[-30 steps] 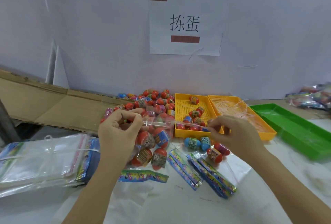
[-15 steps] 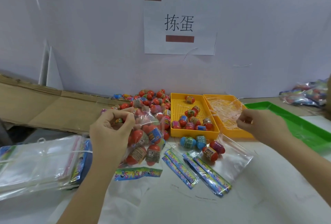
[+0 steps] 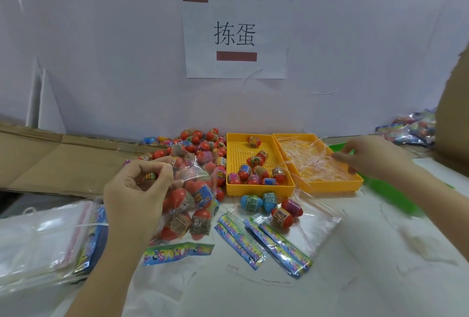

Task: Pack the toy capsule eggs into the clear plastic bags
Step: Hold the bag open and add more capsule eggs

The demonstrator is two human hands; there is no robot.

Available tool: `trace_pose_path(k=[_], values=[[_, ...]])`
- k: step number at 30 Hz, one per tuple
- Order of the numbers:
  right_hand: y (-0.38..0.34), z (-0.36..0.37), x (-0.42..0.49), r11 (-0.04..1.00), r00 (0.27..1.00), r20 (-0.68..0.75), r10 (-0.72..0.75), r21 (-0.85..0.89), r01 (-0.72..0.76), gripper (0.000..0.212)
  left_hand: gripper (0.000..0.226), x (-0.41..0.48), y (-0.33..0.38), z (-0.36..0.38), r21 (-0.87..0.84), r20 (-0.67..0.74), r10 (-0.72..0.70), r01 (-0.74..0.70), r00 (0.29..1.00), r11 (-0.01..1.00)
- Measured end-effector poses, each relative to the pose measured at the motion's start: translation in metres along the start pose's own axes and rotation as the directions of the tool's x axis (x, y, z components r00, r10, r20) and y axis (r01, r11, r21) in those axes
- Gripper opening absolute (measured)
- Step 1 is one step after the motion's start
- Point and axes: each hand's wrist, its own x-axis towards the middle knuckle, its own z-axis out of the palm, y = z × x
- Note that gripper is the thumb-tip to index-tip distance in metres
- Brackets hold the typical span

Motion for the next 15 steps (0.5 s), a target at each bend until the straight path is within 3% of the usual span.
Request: trace_pose_path(k=[2, 3, 4, 5, 6, 8, 10, 12, 15], values=[[-0.007, -0.002, -0.006, 0.939, 0.99, -0.14, -0.019, 0.337, 0.065, 0.017, 0.02, -0.001, 0.003, 0.001, -0.02, -0.01, 0.015, -0.016, 1.0, 1.0], [-0.018, -0.003, -0.014, 0.849, 0.984, -0.171, -0.045, 0.513, 0.127, 0.01, 0.021, -0.002, 0.004, 0.002, -0.027, -0.022, 0.029, -0.03, 0.999, 0.999], [-0.032, 0.001, -0.024, 0.761, 0.975, -0.204, -0.083, 0.619, 0.195, 0.035, 0.021, -0.002, 0.005, 0.002, -0.035, -0.036, 0.037, -0.039, 0.999, 0.999], [-0.048, 0.007, -0.037, 0.682, 0.966, -0.232, -0.114, 0.689, 0.246, 0.053, 0.019, -0.003, 0.006, 0.003, -0.053, -0.048, 0.038, -0.04, 0.998, 0.998], [-0.064, 0.015, -0.05, 0.621, 0.952, -0.278, -0.125, 0.727, 0.294, 0.057, 0.015, -0.004, 0.007, 0.003, -0.08, -0.057, 0.031, -0.035, 0.998, 0.996], [-0.101, 0.028, -0.074, 0.49, 0.93, -0.317, -0.185, 0.791, 0.367, 0.042, 0.009, -0.006, 0.008, 0.005, -0.108, -0.077, 0.026, -0.035, 0.997, 0.994], [-0.135, 0.034, -0.088, 0.353, 0.948, -0.196, -0.252, 0.893, 0.279, 0.036, 0.005, -0.007, 0.009, 0.007, -0.111, -0.087, 0.03, -0.039, 0.996, 0.993], [-0.161, 0.034, -0.09, 0.233, 0.931, -0.013, -0.365, 0.967, 0.104, 0.045, 0.007, -0.006, 0.01, 0.006, -0.097, -0.096, 0.033, -0.042, 0.995, 0.994], [-0.187, 0.03, -0.089, 0.076, 0.908, 0.034, -0.418, 0.997, -0.003, 0.033, 0.004, -0.005, 0.011, 0.005, -0.1, -0.115, 0.016, -0.028, 0.993, 0.995]])
